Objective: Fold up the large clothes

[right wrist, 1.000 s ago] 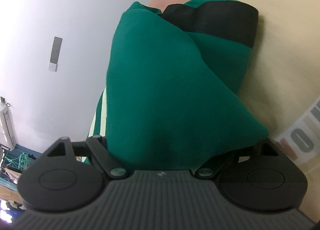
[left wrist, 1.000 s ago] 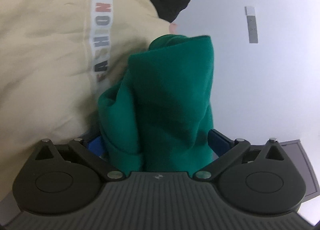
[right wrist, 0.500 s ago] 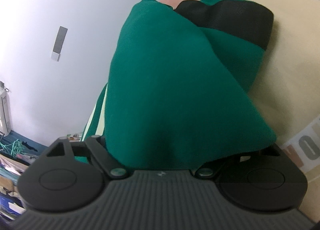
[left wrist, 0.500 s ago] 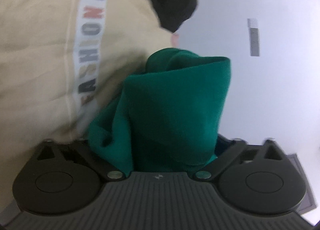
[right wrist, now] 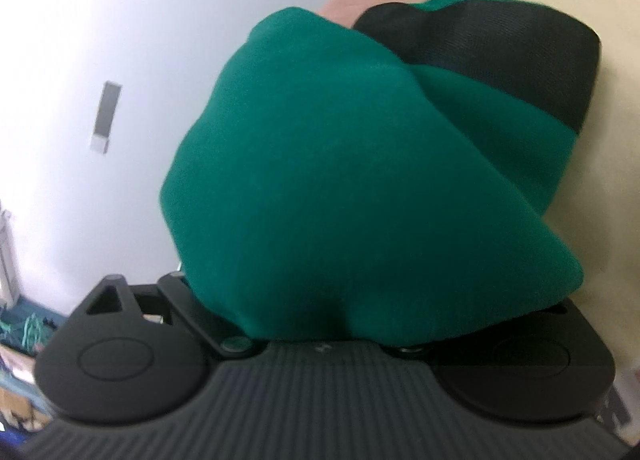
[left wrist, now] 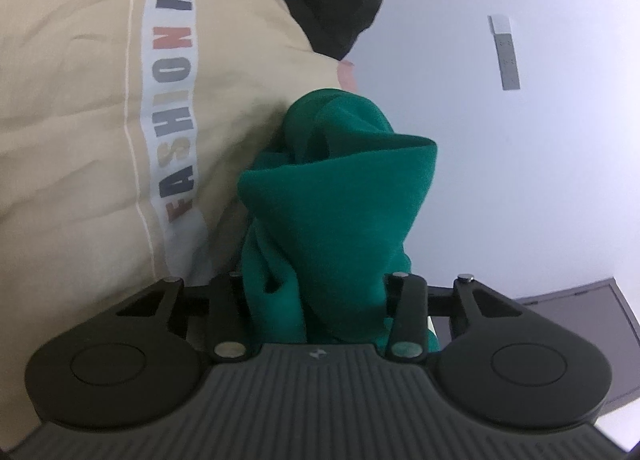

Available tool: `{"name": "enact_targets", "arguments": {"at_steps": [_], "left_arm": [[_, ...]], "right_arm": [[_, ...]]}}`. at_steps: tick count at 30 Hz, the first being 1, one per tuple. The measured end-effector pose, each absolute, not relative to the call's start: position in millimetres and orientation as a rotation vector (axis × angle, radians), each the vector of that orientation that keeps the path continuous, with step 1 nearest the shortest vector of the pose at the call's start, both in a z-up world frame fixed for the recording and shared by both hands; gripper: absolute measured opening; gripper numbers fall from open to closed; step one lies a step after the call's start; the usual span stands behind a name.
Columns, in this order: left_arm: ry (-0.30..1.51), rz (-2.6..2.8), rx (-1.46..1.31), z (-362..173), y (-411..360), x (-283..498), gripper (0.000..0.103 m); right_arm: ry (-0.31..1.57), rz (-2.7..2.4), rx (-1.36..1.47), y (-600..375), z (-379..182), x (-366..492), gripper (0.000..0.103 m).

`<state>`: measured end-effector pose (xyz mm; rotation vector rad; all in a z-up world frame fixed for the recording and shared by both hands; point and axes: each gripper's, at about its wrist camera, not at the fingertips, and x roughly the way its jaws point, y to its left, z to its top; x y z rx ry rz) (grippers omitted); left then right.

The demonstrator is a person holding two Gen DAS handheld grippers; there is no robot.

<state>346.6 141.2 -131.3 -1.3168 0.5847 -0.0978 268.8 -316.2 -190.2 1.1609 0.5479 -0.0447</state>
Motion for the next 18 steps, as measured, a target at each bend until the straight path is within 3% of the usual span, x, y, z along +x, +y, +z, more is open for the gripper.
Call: {"name": "enact_targets", "arguments": {"at_steps": [2, 5, 8, 18], "left_arm": [[0.582, -0.140, -1.316, -130.7, 143.0, 346.3, 0.046], [0.579, -0.176, -1.313, -125.2, 144.4, 338.8, 0.042], [0.577, -0.190, -1.294, -117.0, 143.4, 327.6, 0.040], [0.616, -0.213, -1.250, -80.3, 123.3, 251.8, 0.039]], "right_arm": [[0.548, -0.025, 1.128, -321.0, -189.7, 265.6, 0.062], [0.535, 0.027, 1.086, -325.9, -181.3, 257.5, 0.042], [0.511, 0.086, 1.005, -327.4, -162.4, 247.6, 0.036], [0.507, 0.152, 0.959, -346.0, -118.0, 182.0, 0.034]]}}
